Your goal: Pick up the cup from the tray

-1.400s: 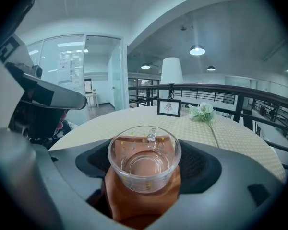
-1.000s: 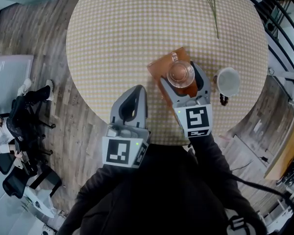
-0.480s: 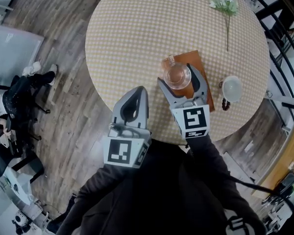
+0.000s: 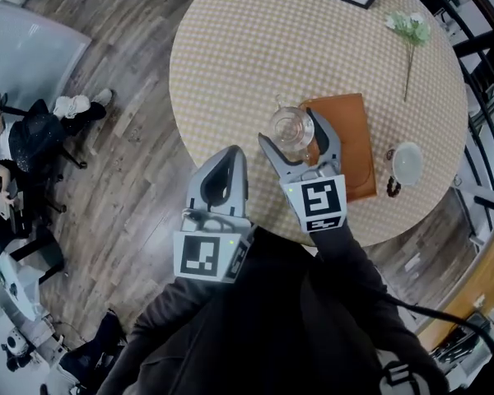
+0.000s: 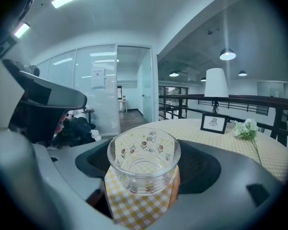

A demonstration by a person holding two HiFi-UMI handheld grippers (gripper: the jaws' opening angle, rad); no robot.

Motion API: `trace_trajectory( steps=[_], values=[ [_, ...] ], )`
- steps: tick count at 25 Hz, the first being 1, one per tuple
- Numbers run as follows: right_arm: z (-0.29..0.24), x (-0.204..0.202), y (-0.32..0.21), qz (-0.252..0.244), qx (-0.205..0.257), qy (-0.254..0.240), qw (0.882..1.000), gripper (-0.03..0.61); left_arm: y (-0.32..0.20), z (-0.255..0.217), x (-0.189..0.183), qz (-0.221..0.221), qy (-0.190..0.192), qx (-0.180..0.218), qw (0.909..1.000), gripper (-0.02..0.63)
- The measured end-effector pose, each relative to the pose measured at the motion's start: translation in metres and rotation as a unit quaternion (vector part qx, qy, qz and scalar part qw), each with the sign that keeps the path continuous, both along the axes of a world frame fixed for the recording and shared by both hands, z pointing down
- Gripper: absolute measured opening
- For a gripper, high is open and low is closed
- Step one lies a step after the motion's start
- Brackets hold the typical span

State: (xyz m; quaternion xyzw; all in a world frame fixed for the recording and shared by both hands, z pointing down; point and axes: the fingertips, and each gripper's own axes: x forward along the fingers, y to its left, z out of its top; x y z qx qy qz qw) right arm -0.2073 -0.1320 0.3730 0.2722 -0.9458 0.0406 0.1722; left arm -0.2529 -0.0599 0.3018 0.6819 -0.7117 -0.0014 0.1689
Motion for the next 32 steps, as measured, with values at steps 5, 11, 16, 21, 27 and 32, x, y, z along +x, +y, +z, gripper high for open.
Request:
trace_trajectory(
  steps=[5, 11, 16, 21, 27, 32],
  values=[
    [0.014, -0.019, 0.005, -0.018, -0.013, 0.009, 1.000, 0.359, 0.000, 0.009, -0.014, -0.011, 0.007, -0.011, 0.9999, 0.006],
    [0.042, -0.036, 0.000, -0.032, -0.036, 0.023, 0.999, 0.359, -0.010, 0.030, -0.031, -0.022, 0.009, -0.037, 0.9990, 0.006],
    [0.057, -0.048, -0.002, -0.045, -0.051, 0.038, 0.997, 0.360, -0.017, 0.042, -0.040, -0.021, 0.012, -0.053, 0.9983, 0.006],
    [0.072, -0.059, -0.004, -0.048, -0.059, 0.048, 0.996, 0.360, -0.022, 0.052, -0.052, -0.024, 0.019, -0.063, 0.9976, 0.006],
    [0.091, -0.060, -0.003, -0.055, -0.064, 0.059, 0.995, 0.360, -0.026, 0.066, -0.055, -0.025, 0.022, -0.078, 0.9964, 0.006],
    [0.104, -0.059, 0.000, -0.059, -0.070, 0.067, 0.994, 0.360, -0.029, 0.067, -0.057, -0.025, 0.021, -0.082, 0.9961, 0.006]
  ],
)
